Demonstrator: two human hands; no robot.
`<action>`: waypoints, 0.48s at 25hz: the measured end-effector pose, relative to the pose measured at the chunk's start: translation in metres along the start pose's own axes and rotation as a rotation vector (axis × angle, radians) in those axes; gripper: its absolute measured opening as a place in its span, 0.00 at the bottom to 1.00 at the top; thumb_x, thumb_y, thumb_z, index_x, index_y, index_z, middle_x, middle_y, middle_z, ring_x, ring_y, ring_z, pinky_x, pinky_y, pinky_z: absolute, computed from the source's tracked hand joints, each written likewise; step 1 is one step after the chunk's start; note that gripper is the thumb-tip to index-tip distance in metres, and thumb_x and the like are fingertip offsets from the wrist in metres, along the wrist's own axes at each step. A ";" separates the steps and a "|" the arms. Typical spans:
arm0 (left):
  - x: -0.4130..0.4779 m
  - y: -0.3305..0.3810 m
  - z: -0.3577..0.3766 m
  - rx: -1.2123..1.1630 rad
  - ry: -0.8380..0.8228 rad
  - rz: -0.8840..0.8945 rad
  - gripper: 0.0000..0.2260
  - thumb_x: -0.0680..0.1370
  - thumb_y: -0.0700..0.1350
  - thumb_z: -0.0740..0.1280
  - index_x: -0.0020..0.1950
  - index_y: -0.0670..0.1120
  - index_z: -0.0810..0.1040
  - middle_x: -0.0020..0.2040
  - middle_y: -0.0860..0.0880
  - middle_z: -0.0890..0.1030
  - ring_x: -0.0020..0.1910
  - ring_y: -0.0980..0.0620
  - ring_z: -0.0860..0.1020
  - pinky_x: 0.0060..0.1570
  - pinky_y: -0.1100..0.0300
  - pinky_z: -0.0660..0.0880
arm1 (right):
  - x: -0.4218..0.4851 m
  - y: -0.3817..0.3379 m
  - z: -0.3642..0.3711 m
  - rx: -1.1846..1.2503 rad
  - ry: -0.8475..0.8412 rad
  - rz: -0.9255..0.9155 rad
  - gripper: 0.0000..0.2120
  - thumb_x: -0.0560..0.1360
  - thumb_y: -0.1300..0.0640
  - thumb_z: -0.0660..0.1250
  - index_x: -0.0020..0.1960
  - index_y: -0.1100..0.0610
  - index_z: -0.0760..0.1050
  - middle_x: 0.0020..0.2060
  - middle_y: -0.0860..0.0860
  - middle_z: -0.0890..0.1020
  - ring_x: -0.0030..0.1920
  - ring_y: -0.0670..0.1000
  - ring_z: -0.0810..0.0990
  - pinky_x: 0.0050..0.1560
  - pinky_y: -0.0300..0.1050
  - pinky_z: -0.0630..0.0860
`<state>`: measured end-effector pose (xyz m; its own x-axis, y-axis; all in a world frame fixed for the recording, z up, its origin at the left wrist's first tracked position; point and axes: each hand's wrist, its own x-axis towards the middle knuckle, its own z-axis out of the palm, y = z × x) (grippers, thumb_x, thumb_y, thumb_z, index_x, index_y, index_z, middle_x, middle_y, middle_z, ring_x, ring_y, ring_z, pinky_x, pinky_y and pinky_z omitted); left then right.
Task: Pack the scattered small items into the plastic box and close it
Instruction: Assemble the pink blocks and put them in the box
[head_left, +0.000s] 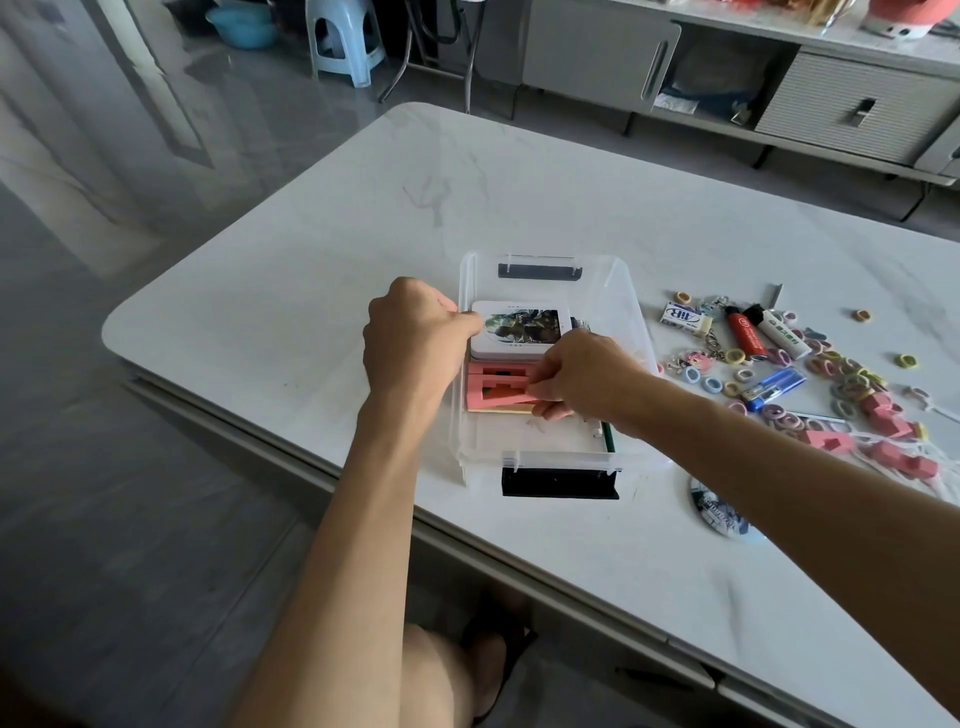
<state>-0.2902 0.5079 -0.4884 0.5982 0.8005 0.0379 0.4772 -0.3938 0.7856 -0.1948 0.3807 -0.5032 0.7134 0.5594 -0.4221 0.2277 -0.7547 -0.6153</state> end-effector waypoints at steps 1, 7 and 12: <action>0.000 0.000 -0.001 -0.006 -0.001 -0.005 0.14 0.68 0.42 0.70 0.27 0.41 0.68 0.36 0.44 0.76 0.43 0.45 0.75 0.28 0.56 0.67 | 0.000 -0.002 0.001 0.056 0.016 0.036 0.05 0.75 0.66 0.68 0.49 0.66 0.80 0.38 0.60 0.85 0.35 0.55 0.84 0.26 0.31 0.73; 0.000 0.001 -0.002 -0.032 -0.021 -0.009 0.15 0.68 0.42 0.70 0.26 0.45 0.67 0.24 0.44 0.69 0.34 0.37 0.71 0.29 0.63 0.62 | 0.008 -0.007 0.007 0.204 0.052 0.250 0.10 0.73 0.65 0.72 0.35 0.64 0.74 0.22 0.55 0.80 0.19 0.47 0.78 0.20 0.33 0.72; 0.000 0.000 -0.002 -0.019 -0.023 -0.006 0.16 0.67 0.41 0.70 0.25 0.45 0.65 0.21 0.49 0.65 0.35 0.38 0.71 0.28 0.64 0.61 | 0.011 0.004 0.013 -0.009 0.174 0.140 0.05 0.71 0.61 0.74 0.41 0.64 0.82 0.33 0.55 0.85 0.36 0.50 0.85 0.45 0.45 0.83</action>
<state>-0.2912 0.5090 -0.4870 0.6103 0.7920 0.0194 0.4683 -0.3803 0.7976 -0.1943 0.3882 -0.5192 0.8420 0.3816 -0.3814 0.1232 -0.8243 -0.5526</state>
